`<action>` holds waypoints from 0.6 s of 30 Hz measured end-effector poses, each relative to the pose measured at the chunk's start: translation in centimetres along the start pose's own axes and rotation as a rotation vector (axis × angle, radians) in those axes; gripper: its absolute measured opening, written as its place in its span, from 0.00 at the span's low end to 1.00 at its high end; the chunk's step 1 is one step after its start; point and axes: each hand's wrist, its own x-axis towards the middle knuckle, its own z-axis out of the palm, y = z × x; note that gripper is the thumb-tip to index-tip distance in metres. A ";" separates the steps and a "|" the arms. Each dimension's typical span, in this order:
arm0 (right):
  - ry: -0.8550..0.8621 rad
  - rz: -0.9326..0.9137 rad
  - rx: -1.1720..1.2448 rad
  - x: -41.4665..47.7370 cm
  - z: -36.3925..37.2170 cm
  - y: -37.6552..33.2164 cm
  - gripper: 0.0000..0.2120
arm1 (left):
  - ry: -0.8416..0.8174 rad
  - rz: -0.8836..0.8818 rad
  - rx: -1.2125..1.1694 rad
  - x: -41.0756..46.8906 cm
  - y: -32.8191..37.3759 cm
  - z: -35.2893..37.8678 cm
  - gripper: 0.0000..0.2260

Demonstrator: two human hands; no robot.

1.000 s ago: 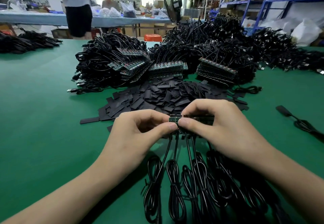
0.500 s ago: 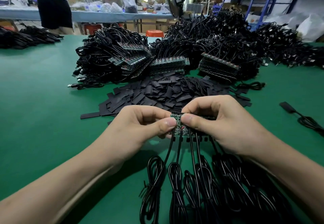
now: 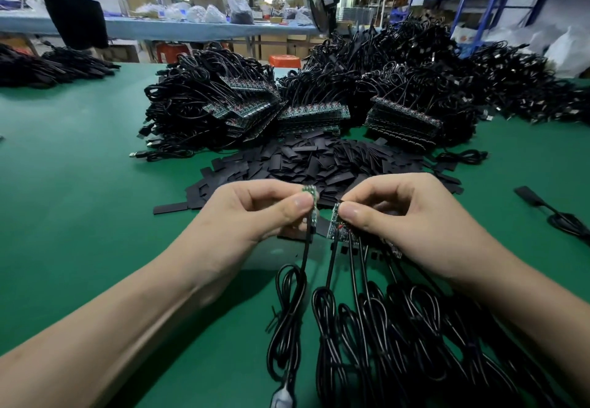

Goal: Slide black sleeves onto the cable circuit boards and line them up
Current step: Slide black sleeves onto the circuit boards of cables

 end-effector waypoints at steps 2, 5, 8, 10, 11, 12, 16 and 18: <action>0.098 -0.050 -0.118 -0.4 0.3 -0.1 0.06 | 0.062 0.084 0.041 0.1 -0.1 -0.1 0.07; 0.098 -0.176 -0.205 -0.8 1.4 -0.9 0.06 | 0.063 0.197 0.105 0.1 -0.5 0.2 0.03; 0.060 -0.157 -0.142 -1.0 2.5 -1.4 0.05 | 0.041 0.252 0.140 -0.1 -0.6 0.7 0.03; 0.026 -0.155 -0.022 -1.0 2.5 -1.8 0.05 | 0.054 0.272 0.144 -0.1 -0.5 0.8 0.05; -0.002 -0.161 0.091 -1.1 2.2 -2.0 0.07 | 0.084 0.278 0.202 0.0 -0.5 0.6 0.06; -0.025 -0.168 0.229 -1.1 1.9 -2.3 0.08 | 0.128 0.291 0.335 0.1 -0.7 0.2 0.07; 0.001 -0.208 0.663 -0.7 -0.9 -3.2 0.08 | 0.123 0.350 1.134 0.3 -1.3 -1.1 0.06; 0.034 -0.227 0.739 -0.1 -3.1 -3.1 0.09 | 0.043 0.288 1.253 0.3 -1.4 -1.1 0.09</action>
